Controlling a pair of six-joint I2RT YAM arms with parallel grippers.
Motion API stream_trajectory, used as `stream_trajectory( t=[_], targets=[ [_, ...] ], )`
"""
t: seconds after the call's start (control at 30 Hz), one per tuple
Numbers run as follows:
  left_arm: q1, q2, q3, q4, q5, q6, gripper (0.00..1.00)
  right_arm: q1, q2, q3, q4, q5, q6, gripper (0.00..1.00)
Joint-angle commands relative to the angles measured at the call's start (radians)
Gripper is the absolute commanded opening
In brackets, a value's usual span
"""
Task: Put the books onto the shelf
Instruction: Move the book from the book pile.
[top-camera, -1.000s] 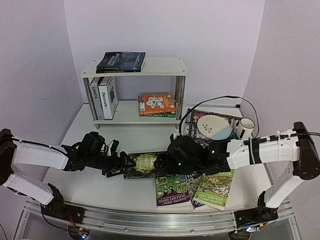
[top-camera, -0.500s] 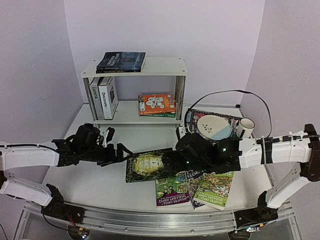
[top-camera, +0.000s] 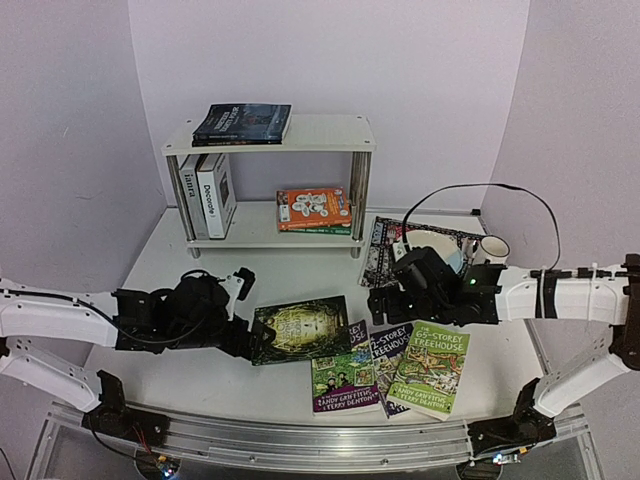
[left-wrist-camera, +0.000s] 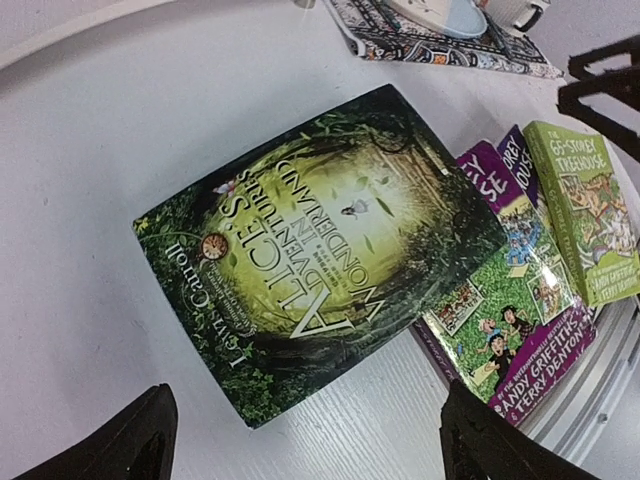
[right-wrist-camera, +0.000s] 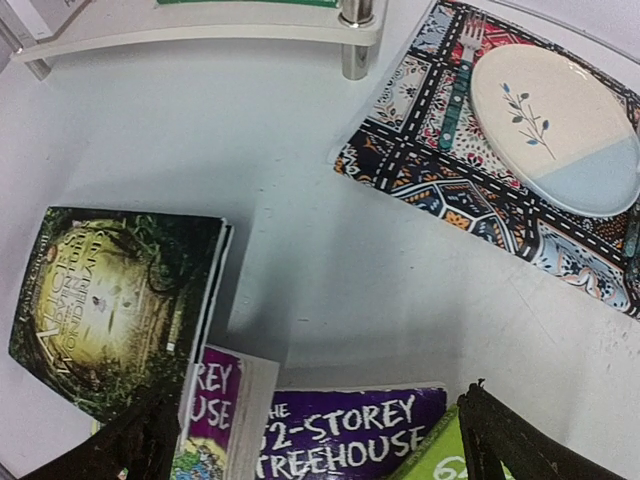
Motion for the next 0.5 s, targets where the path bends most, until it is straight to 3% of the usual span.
stream_trajectory(
  t=[0.0, 0.17, 0.47],
  targets=[
    [-0.168, 0.022, 0.052, -0.008, -0.286, 0.182, 0.90, -0.048, -0.078, -0.053, 0.024, 0.062, -0.071, 0.98],
    [-0.306, 0.086, 0.066, -0.016, -0.358, 0.350, 0.91, -0.049, -0.151, -0.098, 0.082, 0.057, -0.206, 0.98],
    [-0.379, 0.218, 0.085, -0.010, -0.400, 0.561, 0.83, -0.051, -0.203, -0.139, 0.093, 0.066, -0.252, 0.98]
  ],
)
